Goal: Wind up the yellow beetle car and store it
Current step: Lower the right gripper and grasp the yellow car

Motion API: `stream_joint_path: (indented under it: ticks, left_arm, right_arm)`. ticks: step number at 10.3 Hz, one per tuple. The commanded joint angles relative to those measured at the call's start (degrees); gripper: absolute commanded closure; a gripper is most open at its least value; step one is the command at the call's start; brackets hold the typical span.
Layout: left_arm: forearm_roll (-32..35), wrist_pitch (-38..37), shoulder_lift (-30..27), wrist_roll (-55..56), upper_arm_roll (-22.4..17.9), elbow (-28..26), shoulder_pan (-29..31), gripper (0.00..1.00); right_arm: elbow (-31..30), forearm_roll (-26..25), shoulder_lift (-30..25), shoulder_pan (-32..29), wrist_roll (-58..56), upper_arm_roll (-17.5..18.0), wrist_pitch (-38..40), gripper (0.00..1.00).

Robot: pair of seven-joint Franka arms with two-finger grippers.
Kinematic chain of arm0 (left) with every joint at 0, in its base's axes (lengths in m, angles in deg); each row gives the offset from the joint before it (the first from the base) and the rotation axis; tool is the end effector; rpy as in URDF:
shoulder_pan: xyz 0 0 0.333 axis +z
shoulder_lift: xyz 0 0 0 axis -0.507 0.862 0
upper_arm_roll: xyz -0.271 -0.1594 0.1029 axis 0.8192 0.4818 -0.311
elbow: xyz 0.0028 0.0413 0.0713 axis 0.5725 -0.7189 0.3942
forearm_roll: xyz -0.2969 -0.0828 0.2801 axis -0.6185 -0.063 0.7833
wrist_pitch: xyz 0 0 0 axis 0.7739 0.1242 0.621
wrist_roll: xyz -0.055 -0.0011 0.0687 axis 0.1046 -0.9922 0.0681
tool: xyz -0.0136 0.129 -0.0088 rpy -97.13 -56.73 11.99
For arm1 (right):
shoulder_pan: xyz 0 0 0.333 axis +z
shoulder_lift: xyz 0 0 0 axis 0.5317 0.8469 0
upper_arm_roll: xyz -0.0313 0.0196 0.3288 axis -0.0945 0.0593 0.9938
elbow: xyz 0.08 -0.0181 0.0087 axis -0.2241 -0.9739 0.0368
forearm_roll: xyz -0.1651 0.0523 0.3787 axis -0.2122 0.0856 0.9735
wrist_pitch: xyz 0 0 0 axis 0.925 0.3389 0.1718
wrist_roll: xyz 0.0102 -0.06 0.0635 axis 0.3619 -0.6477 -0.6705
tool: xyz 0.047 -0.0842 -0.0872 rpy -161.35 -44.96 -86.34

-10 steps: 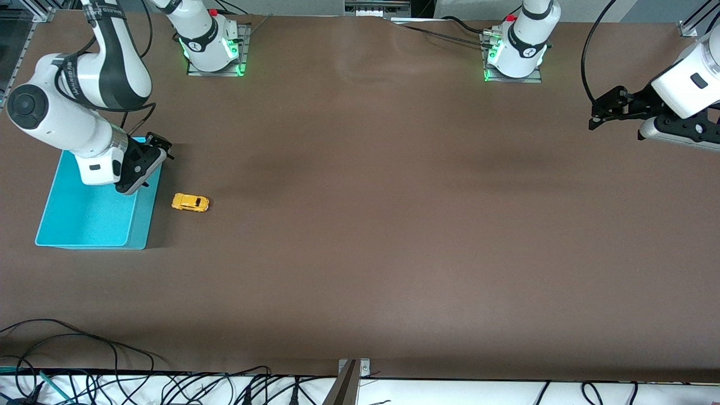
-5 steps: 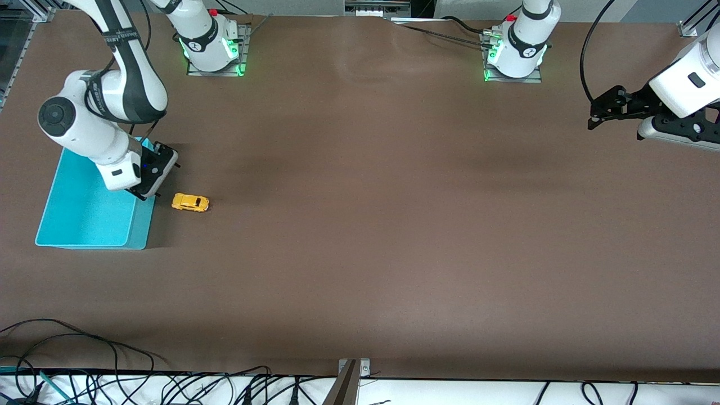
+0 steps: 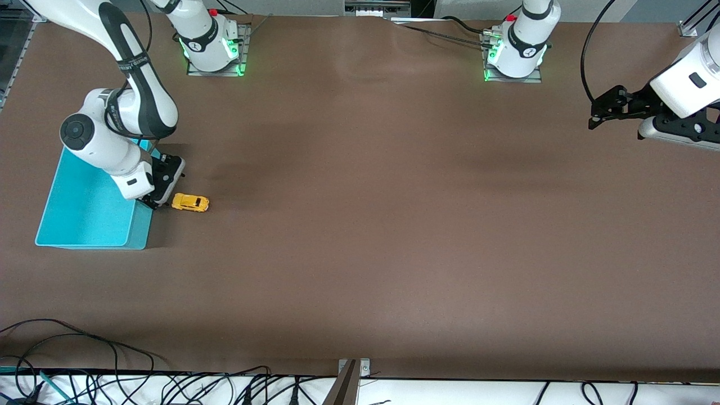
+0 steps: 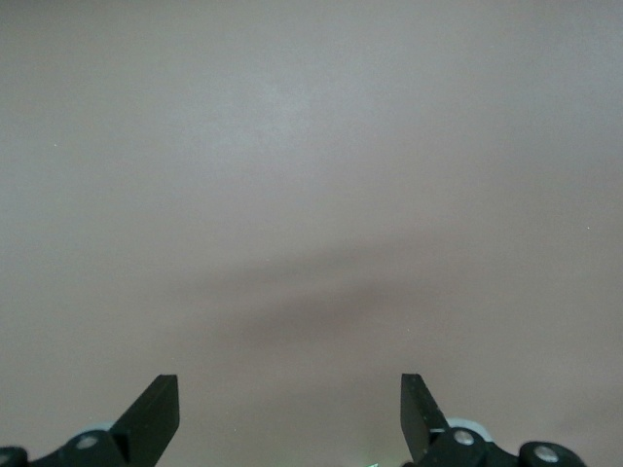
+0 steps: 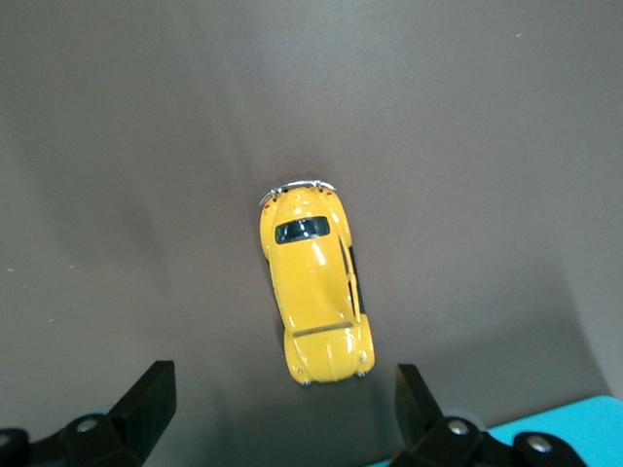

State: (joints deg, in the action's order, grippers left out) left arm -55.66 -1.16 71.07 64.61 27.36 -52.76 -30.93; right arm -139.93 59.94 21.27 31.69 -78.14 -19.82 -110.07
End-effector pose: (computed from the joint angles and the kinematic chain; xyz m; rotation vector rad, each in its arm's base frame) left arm 0.5627 -0.0385 0.6062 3.0822 -0.2791 -0.1256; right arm 0.5412 -0.0097 0.2012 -2.5503 -1.8227 -0.0281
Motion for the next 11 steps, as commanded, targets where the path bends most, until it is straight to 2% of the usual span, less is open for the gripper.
stream_joint_path:
  ticks: [1, 3, 8, 11]
  left_arm:
    - [1.28, -1.54, 0.90, 0.80, 0.31, 2.07, 0.29, 0.00]
    - [1.28, -1.54, 0.90, 0.80, 0.31, 2.15, 0.29, 0.00]
    - [1.28, -1.54, 0.90, 0.71, 0.39, 2.07, 0.29, 0.00]
    - [1.28, -1.54, 0.90, 0.71, 0.39, 2.15, 0.38, 0.00]
  right_arm:
    - [-4.27, 0.09, -0.02, -0.97, -1.37, 1.16, -5.96, 0.00]
    - [-6.81, 0.18, 0.42, -0.97, -1.46, 2.56, -10.44, 0.00]
    - [-7.00, 0.00, 1.57, -0.88, -6.72, 3.88, -15.55, 0.00]
    - [-6.65, -2.63, 1.65, -0.88, -8.14, 4.32, -16.52, 0.00]
